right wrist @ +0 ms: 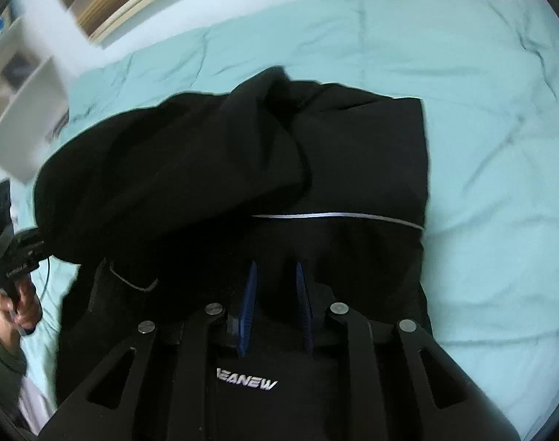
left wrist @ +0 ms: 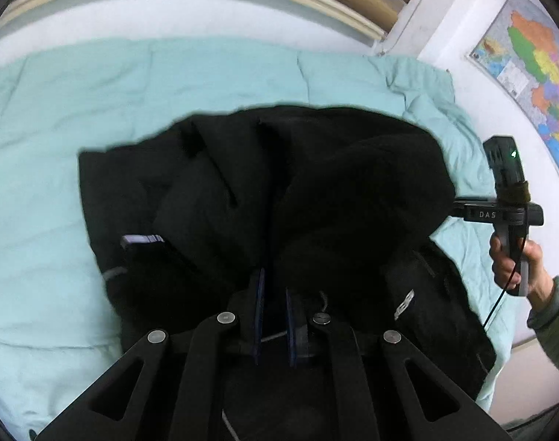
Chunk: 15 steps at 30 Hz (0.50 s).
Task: Fold large clothes
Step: 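Lay the hood onto the jacket body and open both grippers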
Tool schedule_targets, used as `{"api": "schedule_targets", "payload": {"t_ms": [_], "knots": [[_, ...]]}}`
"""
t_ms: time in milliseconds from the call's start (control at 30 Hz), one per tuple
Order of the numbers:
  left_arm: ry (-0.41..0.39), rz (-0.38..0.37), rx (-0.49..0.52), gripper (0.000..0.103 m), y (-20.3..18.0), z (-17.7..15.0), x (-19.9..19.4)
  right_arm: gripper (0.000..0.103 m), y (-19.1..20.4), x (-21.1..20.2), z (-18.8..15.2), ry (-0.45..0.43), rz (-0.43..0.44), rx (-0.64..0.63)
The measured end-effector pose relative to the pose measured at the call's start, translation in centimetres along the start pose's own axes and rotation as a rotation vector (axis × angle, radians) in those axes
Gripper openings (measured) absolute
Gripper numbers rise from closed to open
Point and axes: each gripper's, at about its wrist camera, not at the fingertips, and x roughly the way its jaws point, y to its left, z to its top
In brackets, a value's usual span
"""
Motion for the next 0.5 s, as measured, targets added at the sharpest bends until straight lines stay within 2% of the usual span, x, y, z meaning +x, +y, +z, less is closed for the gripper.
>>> {"api": "schedule_targets", "payload": {"t_ms": [133,200,267,400,500], "knots": [[-0.076,-0.011,0.041,0.012,-0.8,2.9,-3.6,0.028,0.4,-2.6,1.2,-0.063,0.059,0.044],[-0.123,-0.056,0.052,0.012,-1.1,4.6,-5.3,0.033,1.7,-3.8,2.7,-0.092,0.077,0.032],[-0.174,-0.066,0.07,0.012,-1.5,6.4,-6.4,0.039,3.2,-4.5,4.1,-0.119,0.1,0.007],[-0.212,-0.06,0.039,0.014,-1.4,10.2,-5.6,0.041,6.7,-4.6,7.1,-0.16,0.07,-0.036],[-0.154,-0.049,0.003,0.014,-0.5,11.4,-2.1,0.041,8.9,-3.1,8.2,-0.139,0.077,-0.029]]}}
